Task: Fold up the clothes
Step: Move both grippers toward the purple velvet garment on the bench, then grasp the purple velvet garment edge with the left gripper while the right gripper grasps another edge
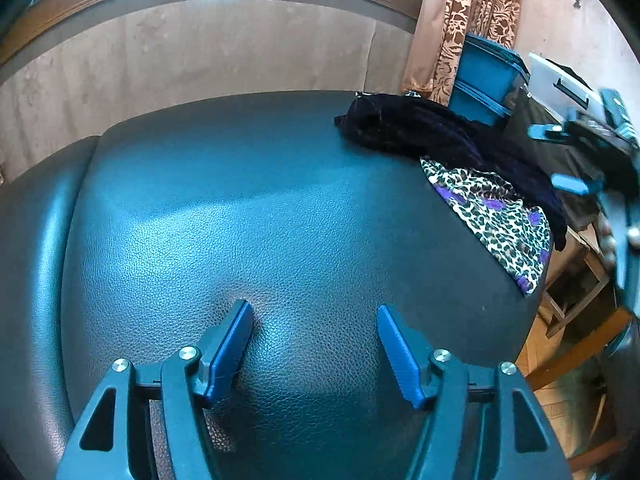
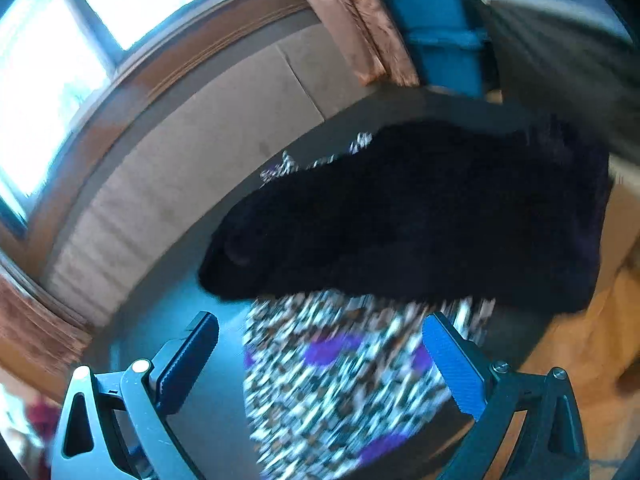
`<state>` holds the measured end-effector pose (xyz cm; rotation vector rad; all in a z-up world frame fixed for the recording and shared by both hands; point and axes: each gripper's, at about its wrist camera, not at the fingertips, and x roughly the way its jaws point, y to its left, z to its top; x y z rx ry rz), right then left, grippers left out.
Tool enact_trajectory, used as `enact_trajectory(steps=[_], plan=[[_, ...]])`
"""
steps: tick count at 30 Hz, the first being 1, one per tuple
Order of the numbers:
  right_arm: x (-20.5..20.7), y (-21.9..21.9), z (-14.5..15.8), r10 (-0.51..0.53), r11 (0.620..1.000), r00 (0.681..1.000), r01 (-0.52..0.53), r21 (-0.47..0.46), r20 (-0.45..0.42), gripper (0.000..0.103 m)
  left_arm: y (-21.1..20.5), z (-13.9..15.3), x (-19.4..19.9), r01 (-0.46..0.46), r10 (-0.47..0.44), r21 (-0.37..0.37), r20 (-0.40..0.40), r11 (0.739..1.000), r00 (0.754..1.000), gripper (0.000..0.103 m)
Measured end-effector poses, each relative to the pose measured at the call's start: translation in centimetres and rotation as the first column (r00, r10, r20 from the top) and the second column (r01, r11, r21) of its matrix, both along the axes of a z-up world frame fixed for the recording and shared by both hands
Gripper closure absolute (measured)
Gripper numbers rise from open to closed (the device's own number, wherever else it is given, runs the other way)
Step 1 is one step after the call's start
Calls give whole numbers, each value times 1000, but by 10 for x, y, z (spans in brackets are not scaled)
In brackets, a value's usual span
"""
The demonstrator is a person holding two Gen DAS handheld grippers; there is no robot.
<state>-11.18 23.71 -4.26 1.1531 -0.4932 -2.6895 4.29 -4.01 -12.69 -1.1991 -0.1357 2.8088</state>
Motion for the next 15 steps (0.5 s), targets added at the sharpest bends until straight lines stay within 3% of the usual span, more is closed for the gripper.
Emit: enact_trajectory(steps=[2,7,11,15], plan=[[-17,-4,5,28,992,1000,-27,127,-6,0,3,1,7,0,0,5,0,1000,1000,37],[-47,27,-10,-50,975,998,38,219,47,0,-5,19,-31,-38,32,126,51,991,998,38],[-64,49,-39,-54,976,990,24,216,134,0,-7,47,-117,1,-6,172,32,985,999,38],[-60,55,-56,-13,973,994,-12,231,106,0,-6,64,-187,30,-38,171,43,985,998,38]])
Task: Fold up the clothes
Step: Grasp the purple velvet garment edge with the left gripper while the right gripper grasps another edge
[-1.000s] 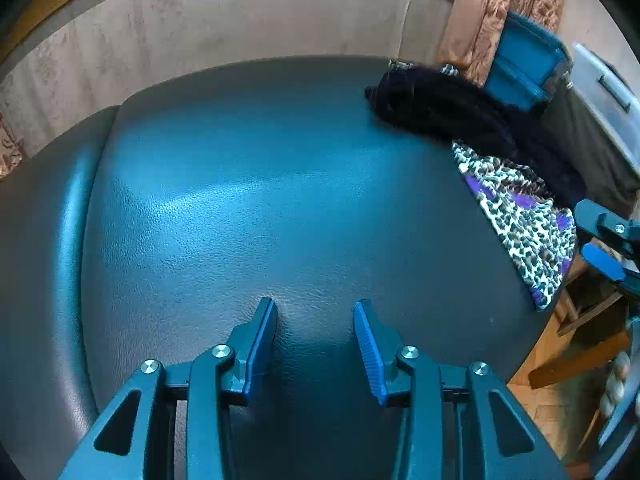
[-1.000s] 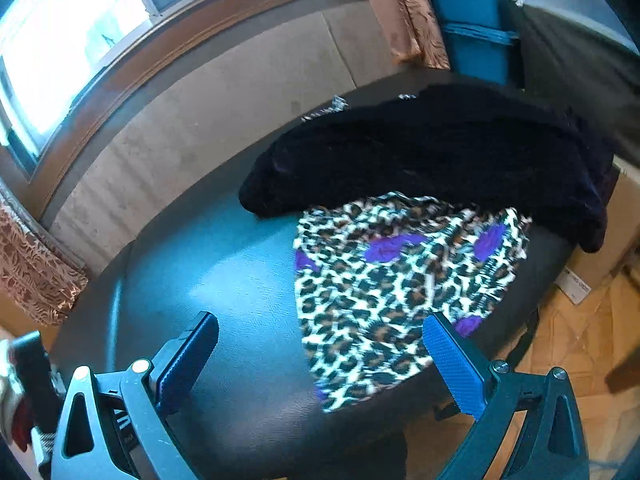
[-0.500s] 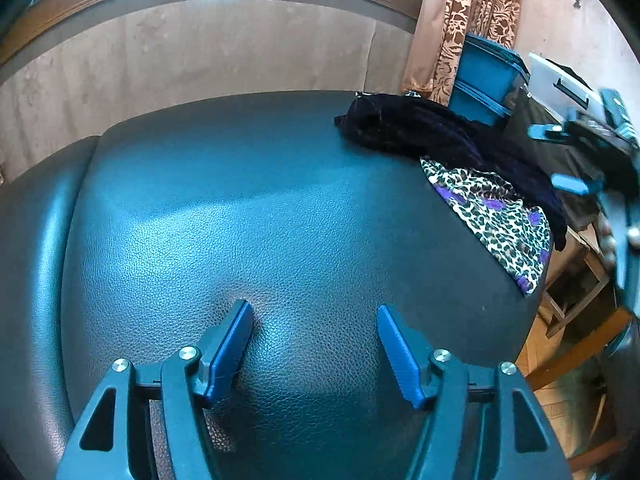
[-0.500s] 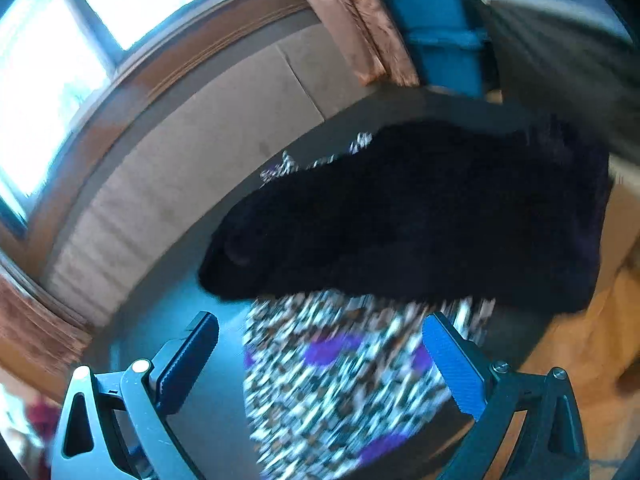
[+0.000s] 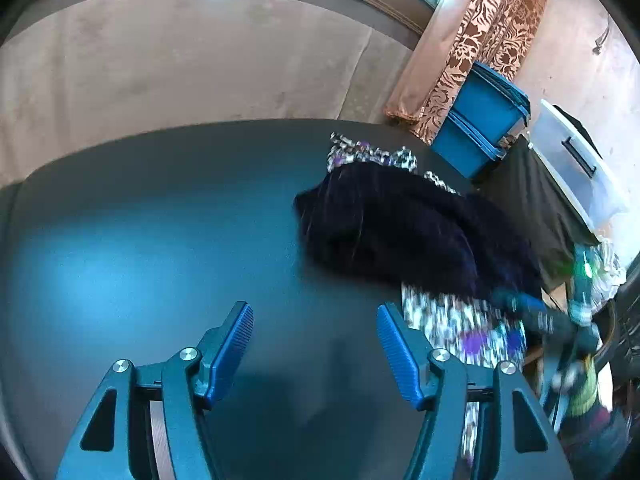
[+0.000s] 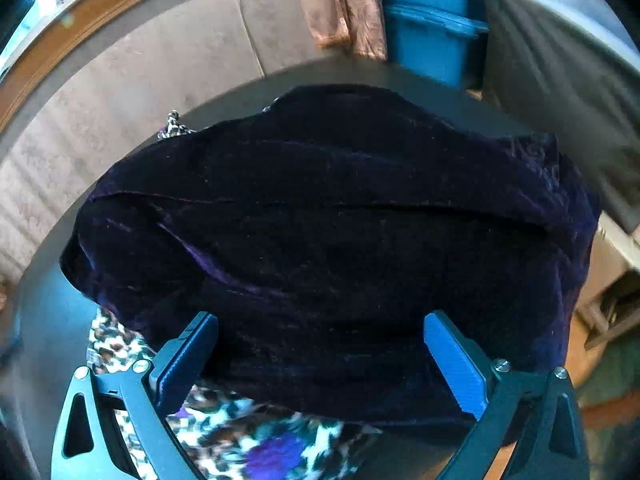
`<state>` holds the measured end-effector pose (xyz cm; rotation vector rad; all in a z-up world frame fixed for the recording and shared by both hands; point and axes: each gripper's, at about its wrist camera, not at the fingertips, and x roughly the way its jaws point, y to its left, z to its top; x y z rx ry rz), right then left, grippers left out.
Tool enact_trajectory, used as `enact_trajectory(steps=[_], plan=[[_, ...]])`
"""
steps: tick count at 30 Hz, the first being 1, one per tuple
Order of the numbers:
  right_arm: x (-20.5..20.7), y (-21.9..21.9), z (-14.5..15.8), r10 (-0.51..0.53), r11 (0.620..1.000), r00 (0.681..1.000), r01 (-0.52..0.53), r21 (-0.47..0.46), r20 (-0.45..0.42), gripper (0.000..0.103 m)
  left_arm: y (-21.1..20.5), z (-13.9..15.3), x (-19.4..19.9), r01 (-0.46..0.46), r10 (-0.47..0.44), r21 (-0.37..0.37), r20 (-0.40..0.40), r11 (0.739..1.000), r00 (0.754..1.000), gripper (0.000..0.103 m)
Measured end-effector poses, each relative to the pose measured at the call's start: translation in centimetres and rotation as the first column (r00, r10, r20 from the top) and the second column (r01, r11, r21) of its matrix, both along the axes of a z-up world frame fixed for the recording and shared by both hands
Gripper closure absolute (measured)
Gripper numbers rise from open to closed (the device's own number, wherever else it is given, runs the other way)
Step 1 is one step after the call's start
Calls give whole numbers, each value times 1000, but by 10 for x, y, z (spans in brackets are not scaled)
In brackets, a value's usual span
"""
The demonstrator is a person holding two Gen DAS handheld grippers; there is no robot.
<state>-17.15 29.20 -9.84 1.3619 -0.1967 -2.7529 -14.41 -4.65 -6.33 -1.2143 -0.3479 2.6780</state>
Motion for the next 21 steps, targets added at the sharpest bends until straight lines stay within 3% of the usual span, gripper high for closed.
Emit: enact_trajectory(steps=[4,10,11,15,17,21], plan=[[6,0,-6,49,997,998,-48,63,-25,0,16,0,-3,13,-13,-8,9,1000,1000,38],[14,9,-8,96,994,994,-93,61,-54,0,3,13,-11,70,-72,37,74,997,995,38],[15,12,-7,114,992,992,-111,62,-50,0,9,14,-15,83,-87,41,83,996,993,42],[10,35,9,135,991,990,-135,16,-42,2,27,18,-12,140,-142,33,77,990,987,83],[-1,51,10,96,995,994,-94,25,-48,0,30,29,-1,140,-142,49,61,989,988,91],[-21,83,11,16,999,998,-13,43,-60,0,21,45,20,126,-125,144,-20,982,992,94]])
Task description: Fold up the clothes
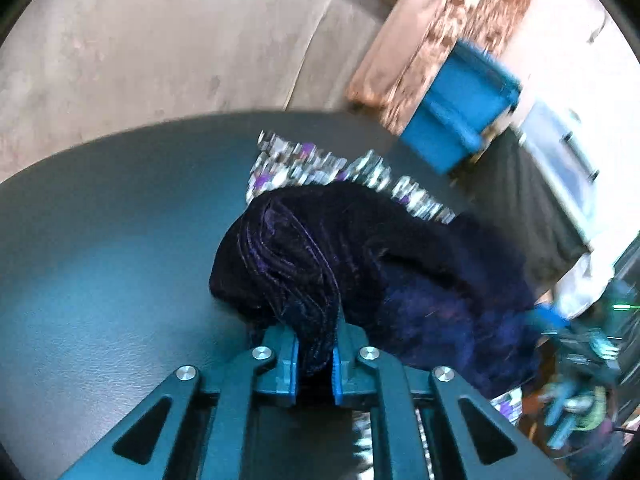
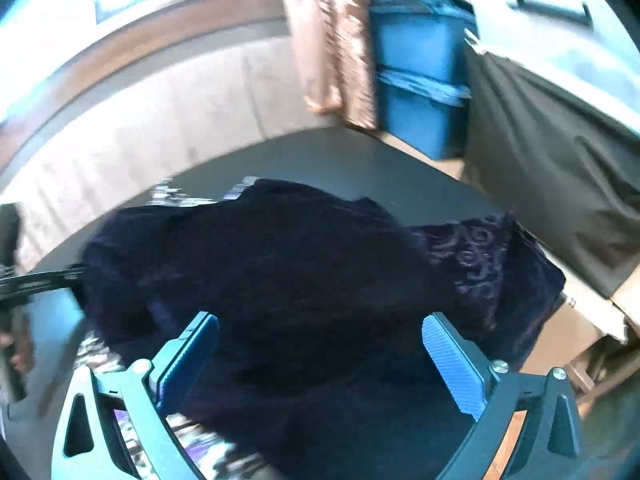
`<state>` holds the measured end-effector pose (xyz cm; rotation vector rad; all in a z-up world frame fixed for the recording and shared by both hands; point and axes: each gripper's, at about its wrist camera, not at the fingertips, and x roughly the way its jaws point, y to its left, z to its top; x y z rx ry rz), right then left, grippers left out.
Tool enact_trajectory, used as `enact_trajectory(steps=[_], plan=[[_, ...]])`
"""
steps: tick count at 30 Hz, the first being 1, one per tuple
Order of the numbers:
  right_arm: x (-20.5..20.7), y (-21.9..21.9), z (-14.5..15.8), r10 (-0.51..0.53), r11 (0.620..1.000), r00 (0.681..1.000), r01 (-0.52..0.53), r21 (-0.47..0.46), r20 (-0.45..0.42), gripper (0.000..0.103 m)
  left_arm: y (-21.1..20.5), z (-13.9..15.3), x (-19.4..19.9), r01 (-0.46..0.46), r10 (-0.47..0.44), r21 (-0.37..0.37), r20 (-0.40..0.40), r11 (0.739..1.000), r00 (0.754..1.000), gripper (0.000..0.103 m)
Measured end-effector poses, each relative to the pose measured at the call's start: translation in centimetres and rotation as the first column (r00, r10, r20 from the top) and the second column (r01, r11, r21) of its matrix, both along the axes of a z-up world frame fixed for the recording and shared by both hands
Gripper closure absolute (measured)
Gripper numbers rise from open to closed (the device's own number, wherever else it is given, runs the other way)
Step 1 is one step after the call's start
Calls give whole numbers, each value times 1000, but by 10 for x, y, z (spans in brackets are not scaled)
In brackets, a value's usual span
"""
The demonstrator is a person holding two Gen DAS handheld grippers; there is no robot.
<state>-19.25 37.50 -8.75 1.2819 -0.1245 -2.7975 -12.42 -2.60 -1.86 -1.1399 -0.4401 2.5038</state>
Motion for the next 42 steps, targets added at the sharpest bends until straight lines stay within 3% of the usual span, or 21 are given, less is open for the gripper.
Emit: enact_trajectory(steps=[4,6,8,9,10,13,17,19,24,27,30,33,35,36,39,42], plan=[[-18,15,-4,-38,999,999,38,33,1,0,-4,43,31,27,-19,90,-86,996,996,95],[-18,13,0,-42,999,999,42,29,6,10,-8,72,53,53,-36,125,-138,991,990,96],[-18,11,7,-48,999,999,48,19,10,48,-4,99,76,87,-58,147,-192,985,980,96],[-17,8,11,-47,999,999,47,6,10,56,4,111,83,103,-67,156,-220,982,973,98],[-15,7,16,-40,999,999,40,-15,9,71,7,123,95,117,-72,166,-251,979,965,98],[0,0,46,10,997,1000,-12,-79,-22,77,-4,162,126,138,-67,192,-338,972,939,99],[36,-23,107,75,985,984,-98,-141,-161,78,-26,211,151,152,-42,216,-442,965,896,99],[54,-36,139,106,969,966,-153,-192,-234,78,-33,224,119,127,-12,208,-480,970,877,99],[92,-93,188,242,888,908,-349,-299,-342,82,-79,226,56,-43,110,157,-453,987,884,99],[104,-139,179,340,837,885,-439,-326,-318,80,-124,208,68,-201,224,99,-369,975,902,99],[125,-181,156,402,784,873,-484,-389,-276,78,-176,161,112,-352,351,46,-256,935,900,99],[136,-208,131,438,761,871,-491,-425,-223,73,-228,108,152,-481,473,-24,-136,877,870,98],[146,-219,111,453,743,876,-474,-473,-166,51,-263,68,182,-556,556,-22,-31,831,831,97],[149,-223,99,457,738,879,-460,-493,-136,47,-274,53,193,-585,585,-12,8,811,811,97],[161,-233,52,472,769,882,-417,-484,-9,43,-305,14,244,-645,641,5,102,764,760,93],[183,-232,16,464,806,882,-382,-452,83,42,-316,-13,290,-645,643,-31,128,763,755,91]])
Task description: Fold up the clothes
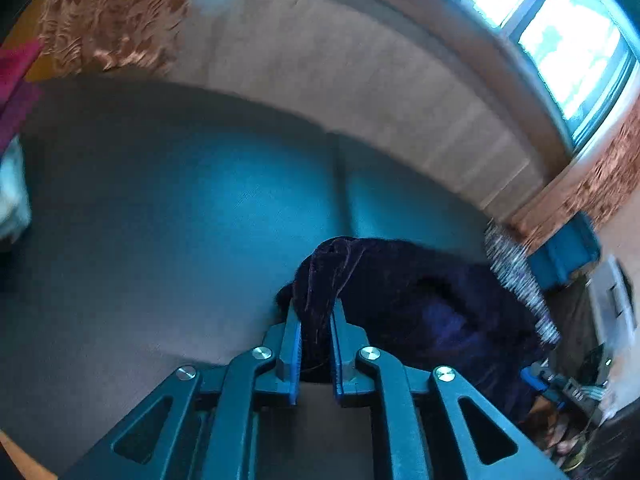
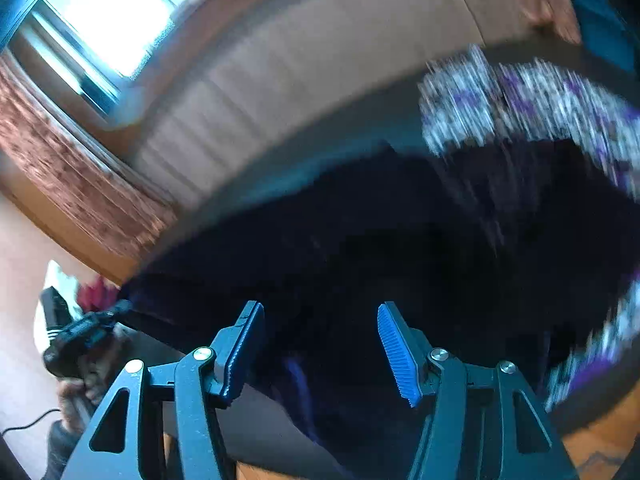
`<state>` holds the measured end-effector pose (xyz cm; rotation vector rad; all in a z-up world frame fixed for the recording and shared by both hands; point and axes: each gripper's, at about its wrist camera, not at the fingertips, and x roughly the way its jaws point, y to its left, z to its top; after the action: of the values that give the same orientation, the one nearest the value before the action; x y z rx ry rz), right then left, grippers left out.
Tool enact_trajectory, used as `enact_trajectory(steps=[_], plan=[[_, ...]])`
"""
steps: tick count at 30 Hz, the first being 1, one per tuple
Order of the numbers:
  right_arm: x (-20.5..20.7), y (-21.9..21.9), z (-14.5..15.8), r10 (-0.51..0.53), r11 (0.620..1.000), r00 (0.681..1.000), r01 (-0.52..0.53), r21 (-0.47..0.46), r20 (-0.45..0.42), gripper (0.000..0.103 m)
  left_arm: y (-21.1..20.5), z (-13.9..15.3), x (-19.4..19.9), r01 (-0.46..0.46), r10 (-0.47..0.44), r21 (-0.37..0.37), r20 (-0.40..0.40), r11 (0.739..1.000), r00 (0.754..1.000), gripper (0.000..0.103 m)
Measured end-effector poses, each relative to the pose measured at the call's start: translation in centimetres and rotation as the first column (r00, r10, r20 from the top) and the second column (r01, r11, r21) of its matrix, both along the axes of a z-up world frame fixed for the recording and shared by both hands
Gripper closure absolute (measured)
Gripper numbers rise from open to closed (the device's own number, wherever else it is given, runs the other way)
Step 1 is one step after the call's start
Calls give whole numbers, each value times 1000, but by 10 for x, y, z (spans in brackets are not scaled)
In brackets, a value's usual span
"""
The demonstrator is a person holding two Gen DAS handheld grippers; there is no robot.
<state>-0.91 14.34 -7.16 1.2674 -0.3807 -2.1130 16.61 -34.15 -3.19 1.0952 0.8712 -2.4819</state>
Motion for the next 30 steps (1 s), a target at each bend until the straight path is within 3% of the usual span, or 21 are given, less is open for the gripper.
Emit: enact_trajectory(steps=[3,6,9,10,14,15,16,17,19,22,25,30], plan=[[16,16,-11,-34,999,999,34,-23,12,42,-8,-16,50,4,-4,-12,32,1000,999,89],[15,30,-7,-88,994,996,90,-68,32,40,-24,-18,94,-50,50,3,39,999,998,89],[6,39,9,-150,986,988,148,-74,-22,34,-40,-17,138,-101,101,21,31,995,994,88],[3,42,15,-170,983,984,166,-75,-44,27,-45,-14,156,-108,108,26,14,994,994,87],[-16,22,23,-182,982,973,186,15,-144,21,-60,-9,226,-82,82,26,8,996,997,81],[-23,15,18,-185,981,976,190,30,-114,21,-60,-8,240,-70,70,24,13,997,997,81],[-25,9,13,-181,983,981,181,1,-67,27,-59,-5,251,-58,58,23,15,998,998,81],[-24,3,9,-171,984,985,170,-47,-19,34,-56,-2,263,-46,45,24,13,999,999,81],[-6,-13,20,-117,988,991,109,-111,-67,34,-58,-1,291,-16,16,43,-5,999,1000,80],[28,-58,19,131,961,991,-134,-243,-27,33,-65,2,332,40,-37,95,-38,995,999,80],[61,-93,2,269,944,963,-262,-199,5,28,-58,16,351,111,-106,76,-66,991,992,79],[82,-79,-1,275,952,961,-275,-135,-15,27,-35,53,366,263,-266,-43,-104,964,958,69]])
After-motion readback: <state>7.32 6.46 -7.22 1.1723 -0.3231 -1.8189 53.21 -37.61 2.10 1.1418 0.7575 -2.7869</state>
